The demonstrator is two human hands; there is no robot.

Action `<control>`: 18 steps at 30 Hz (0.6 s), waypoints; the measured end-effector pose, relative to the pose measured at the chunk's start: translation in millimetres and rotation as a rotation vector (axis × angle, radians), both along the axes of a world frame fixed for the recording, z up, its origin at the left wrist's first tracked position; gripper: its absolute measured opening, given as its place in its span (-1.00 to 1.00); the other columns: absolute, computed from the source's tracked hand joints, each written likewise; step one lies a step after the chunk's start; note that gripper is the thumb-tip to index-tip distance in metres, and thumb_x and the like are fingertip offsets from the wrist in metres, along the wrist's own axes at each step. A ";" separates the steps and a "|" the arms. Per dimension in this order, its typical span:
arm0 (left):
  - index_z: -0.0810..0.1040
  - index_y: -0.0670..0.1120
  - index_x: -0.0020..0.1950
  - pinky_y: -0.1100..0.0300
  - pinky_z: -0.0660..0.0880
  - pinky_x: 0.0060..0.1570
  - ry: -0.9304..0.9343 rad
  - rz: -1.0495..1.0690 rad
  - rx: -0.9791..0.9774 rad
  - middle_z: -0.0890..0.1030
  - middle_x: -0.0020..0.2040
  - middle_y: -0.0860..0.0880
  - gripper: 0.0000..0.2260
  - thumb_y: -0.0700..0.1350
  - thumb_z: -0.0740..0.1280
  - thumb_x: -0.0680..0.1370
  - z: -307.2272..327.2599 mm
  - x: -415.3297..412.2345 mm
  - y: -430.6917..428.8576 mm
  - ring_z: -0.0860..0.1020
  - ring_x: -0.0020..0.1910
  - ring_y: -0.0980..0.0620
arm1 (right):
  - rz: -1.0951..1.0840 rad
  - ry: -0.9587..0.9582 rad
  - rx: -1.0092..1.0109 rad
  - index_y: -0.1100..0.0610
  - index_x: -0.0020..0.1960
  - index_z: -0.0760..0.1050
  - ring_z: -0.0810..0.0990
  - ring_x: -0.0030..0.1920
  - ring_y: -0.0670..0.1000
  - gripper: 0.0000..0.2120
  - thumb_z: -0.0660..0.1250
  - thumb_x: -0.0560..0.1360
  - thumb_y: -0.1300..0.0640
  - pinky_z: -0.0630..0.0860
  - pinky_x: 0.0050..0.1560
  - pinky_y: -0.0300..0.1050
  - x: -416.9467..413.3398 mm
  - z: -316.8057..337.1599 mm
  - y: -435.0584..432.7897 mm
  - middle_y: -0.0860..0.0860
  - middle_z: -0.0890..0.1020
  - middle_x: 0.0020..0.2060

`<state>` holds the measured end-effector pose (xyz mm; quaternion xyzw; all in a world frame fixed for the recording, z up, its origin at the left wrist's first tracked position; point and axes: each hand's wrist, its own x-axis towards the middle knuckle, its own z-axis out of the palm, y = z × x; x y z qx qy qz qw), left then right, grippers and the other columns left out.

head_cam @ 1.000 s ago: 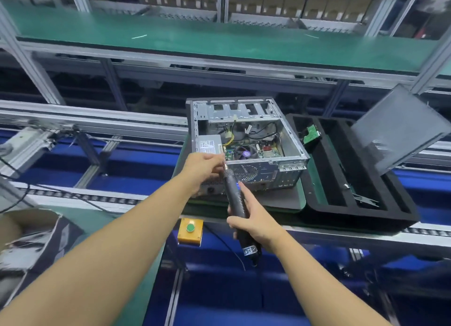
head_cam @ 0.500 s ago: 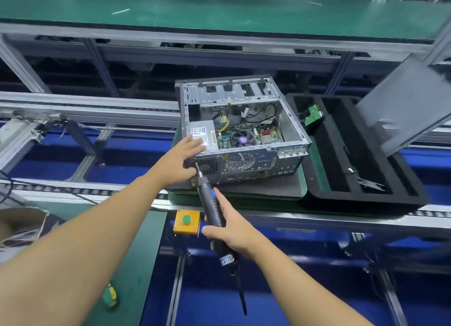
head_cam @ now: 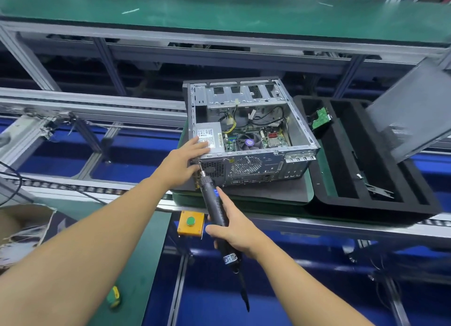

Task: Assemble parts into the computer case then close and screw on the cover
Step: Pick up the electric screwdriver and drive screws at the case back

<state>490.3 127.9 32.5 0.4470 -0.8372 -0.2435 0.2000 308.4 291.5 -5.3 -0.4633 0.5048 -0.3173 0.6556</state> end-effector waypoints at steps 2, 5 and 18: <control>0.46 0.06 0.45 0.02 0.15 0.53 0.008 0.005 0.003 0.35 0.46 0.22 -0.45 -0.35 0.39 0.52 0.3 -0.2 -0.4 0.09 0.50 0.29 | -0.001 0.005 -0.001 -0.42 0.55 -0.01 0.64 -0.33 0.04 -0.02 0.49 0.38 0.06 0.60 -0.28 -0.10 -0.4 0.7 -0.5 0.12 0.58 0.15; 0.47 0.06 0.44 0.02 0.16 0.53 0.015 0.007 0.009 0.36 0.45 0.21 -0.45 -0.35 0.40 0.51 0.5 -0.4 -1.0 0.11 0.51 0.26 | -0.010 0.032 -0.019 -0.43 0.54 0.01 0.63 -0.30 0.02 -0.04 0.49 0.36 0.03 0.60 -0.25 -0.09 -0.3 -0.6 -0.6 0.10 0.59 0.14; 0.52 0.04 0.40 0.12 0.18 0.50 -0.020 0.003 -0.038 0.43 0.44 0.14 -0.46 -0.35 0.43 0.48 -1.6 -0.3 -5.1 0.18 0.50 0.23 | -0.047 -0.108 0.030 -0.23 0.61 0.04 0.58 -0.21 0.07 -0.07 0.48 0.43 0.13 0.60 -0.16 0.02 22.9 14.8 0.0 0.13 0.51 0.08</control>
